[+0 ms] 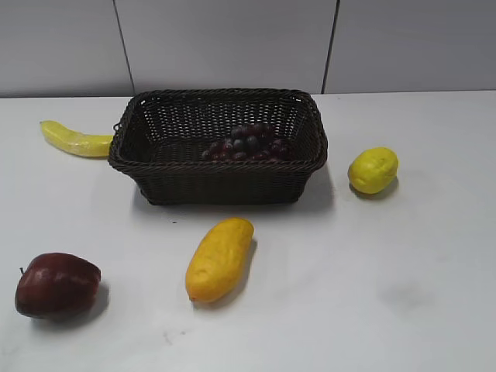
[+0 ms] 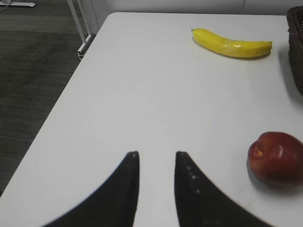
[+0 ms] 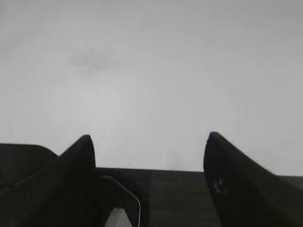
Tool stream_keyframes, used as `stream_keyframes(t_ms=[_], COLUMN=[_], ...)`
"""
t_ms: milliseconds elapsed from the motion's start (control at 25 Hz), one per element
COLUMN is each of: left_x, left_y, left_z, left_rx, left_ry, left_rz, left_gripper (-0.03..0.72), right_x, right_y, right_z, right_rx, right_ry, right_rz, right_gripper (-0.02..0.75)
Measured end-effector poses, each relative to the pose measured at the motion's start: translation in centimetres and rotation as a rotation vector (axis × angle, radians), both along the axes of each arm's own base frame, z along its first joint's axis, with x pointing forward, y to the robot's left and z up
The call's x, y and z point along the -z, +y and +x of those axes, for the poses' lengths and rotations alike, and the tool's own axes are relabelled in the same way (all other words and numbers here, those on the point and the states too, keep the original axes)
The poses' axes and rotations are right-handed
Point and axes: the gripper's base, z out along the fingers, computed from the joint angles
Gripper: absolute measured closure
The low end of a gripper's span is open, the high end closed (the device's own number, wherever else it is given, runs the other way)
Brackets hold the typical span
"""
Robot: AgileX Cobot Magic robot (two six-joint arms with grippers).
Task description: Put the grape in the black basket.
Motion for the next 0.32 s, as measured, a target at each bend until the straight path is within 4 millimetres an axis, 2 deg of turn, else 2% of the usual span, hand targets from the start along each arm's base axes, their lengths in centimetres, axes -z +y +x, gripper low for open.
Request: stream_keyframes(t_ms=[320], left_x=[0.0], left_y=[0.0], left_z=[0.0], left_rx=[0.0], left_ry=[0.0], left_rz=[0.0], left_gripper=[0.458], right_x=[-0.9], right_y=[-0.2], right_z=[-3.6], right_rx=[-0.001], right_ry=[-0.236], right_rz=[0.017], right_gripper=[0.198])
